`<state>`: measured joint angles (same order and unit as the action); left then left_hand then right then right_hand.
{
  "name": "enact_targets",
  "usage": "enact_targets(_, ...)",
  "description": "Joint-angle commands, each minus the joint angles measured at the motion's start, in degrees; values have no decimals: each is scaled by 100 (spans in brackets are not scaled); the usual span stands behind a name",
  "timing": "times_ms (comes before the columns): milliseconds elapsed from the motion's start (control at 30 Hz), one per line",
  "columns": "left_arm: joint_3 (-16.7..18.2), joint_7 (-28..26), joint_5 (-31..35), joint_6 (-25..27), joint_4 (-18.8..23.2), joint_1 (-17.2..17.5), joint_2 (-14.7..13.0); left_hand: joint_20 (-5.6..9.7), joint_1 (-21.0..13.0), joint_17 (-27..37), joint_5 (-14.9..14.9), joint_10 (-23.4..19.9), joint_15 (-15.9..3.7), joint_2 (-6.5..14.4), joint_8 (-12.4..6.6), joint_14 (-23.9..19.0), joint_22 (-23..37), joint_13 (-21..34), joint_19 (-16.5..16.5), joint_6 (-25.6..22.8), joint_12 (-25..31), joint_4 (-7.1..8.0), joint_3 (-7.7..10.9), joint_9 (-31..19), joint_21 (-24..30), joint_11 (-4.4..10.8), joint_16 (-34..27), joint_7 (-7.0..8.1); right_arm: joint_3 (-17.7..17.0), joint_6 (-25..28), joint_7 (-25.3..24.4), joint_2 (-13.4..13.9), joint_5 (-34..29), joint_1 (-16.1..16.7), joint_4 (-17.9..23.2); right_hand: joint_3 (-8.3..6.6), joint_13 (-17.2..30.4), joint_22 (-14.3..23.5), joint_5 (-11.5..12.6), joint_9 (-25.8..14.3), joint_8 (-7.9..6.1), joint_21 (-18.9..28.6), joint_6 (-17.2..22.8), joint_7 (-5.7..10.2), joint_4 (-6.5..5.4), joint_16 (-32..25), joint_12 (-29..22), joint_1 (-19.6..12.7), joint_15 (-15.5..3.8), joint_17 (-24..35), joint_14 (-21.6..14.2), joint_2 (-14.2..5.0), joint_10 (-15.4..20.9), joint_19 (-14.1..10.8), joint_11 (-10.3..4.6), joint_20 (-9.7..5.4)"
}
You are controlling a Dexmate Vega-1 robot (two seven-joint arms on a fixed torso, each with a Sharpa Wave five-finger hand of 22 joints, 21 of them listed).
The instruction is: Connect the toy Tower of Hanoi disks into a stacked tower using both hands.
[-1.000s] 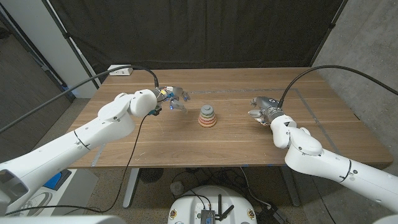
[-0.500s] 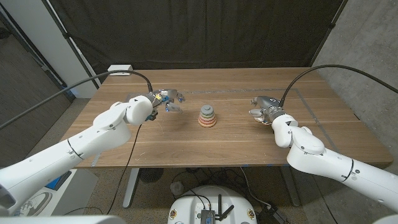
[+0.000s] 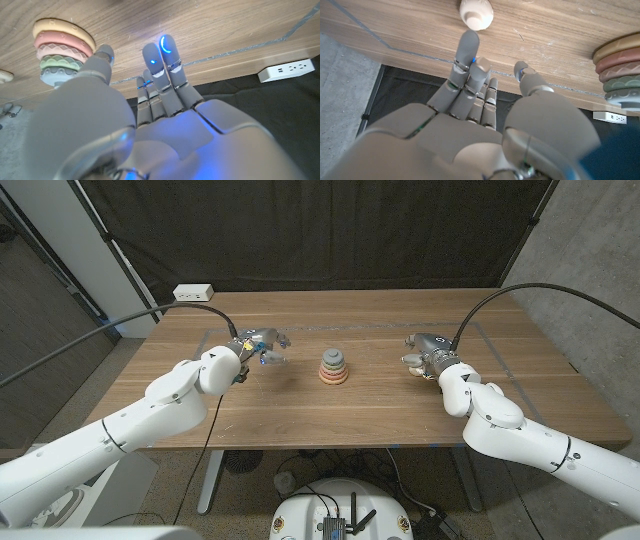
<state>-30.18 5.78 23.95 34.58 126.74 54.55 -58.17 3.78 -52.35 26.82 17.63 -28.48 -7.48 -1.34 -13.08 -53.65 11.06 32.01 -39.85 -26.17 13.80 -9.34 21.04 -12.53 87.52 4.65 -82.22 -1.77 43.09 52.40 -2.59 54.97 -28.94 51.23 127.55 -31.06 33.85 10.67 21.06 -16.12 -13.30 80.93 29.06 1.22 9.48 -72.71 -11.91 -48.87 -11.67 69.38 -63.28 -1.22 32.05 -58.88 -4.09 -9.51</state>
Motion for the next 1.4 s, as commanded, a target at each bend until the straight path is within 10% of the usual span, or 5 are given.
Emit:
enact_targets(33,223,-648,-362,108,22,431,-85,802,-24,20,42,-99,-508,56,-24,-70,11,14,-57,-76,32,-1,37,-10,29,51,-26,4,-19,38,58,18,-80,20,36,-46,20,2,33,-25,-41,4,7,-3,-8,-17,4,28,-97,17,-40,33,52,-32,-17,-307)
enact_targets(1400,416,-1769,-937,208,-45,935,-20,801,-29,30,43,-324,-509,83,-8,-71,10,33,-44,-276,32,-4,71,-31,19,177,10,128,-132,-165,-169,-121,92,108,-156,-53,25,1,35,-133,-84,0,36,58,-10,-15,1,44,-96,6,-15,43,69,-18,-24,-305)
